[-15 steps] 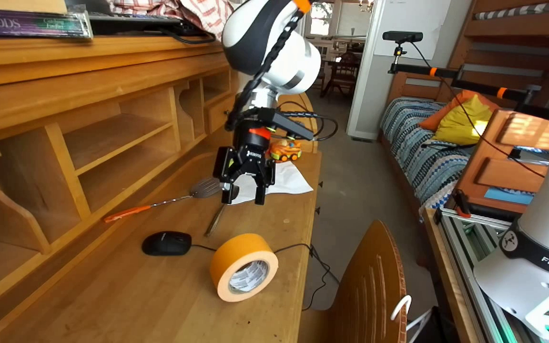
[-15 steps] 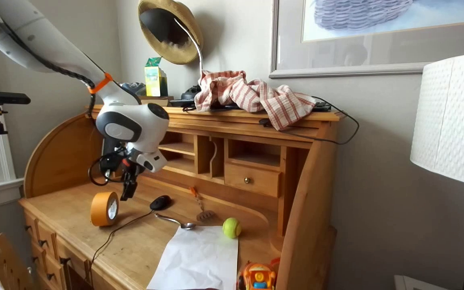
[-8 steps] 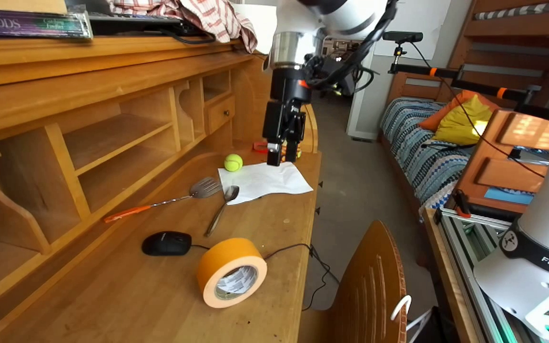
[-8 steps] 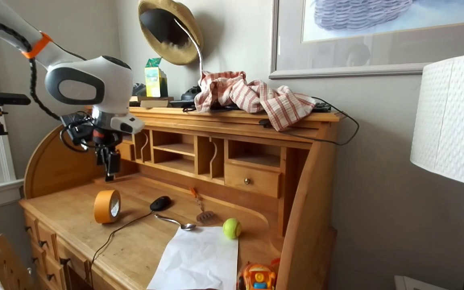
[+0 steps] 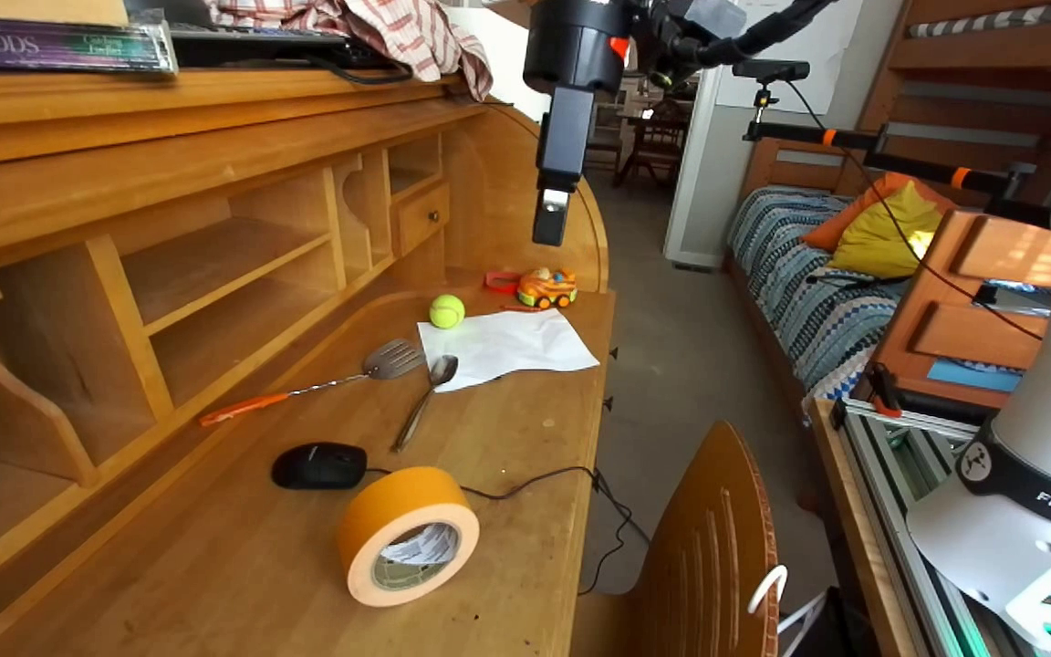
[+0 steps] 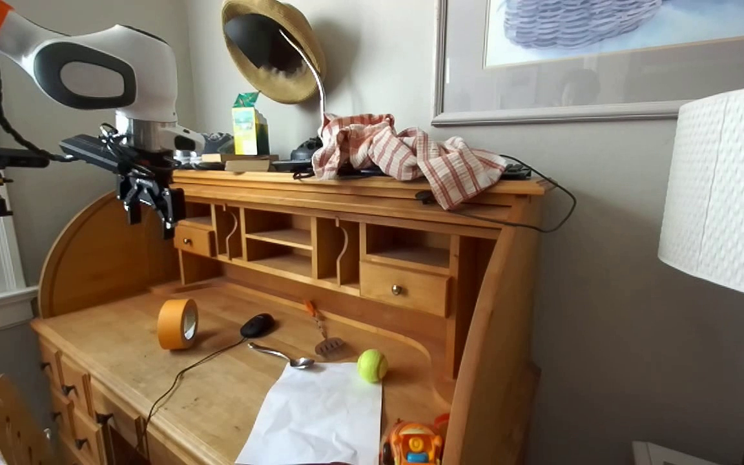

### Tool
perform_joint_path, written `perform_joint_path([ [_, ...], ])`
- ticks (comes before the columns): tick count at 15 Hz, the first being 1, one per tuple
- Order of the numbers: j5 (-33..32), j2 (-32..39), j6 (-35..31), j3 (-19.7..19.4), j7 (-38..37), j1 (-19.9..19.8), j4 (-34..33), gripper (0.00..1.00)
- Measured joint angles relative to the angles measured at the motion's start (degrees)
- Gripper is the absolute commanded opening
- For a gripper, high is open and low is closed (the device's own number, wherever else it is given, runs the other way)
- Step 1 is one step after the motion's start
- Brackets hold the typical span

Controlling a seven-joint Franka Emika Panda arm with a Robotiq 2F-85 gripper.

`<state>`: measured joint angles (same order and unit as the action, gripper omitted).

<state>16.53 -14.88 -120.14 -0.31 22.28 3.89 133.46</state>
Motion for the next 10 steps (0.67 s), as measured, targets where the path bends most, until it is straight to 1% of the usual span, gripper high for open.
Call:
perform_joint_path([
  [4,-0.27,0.24,-0.02,-0.06,1.44,-0.01,-0.03,1.0],
  [6,-1.89,1.42,-0.12,0.46,3.57,0.53,-0.71,1.0],
  [8,-4.22,4.96,-1.27,1.95,5.35,1.85,-2.75,1.0],
  [10,-7.25,9.88,-3.79,3.91,6.44,3.12,-5.35,1.0],
])
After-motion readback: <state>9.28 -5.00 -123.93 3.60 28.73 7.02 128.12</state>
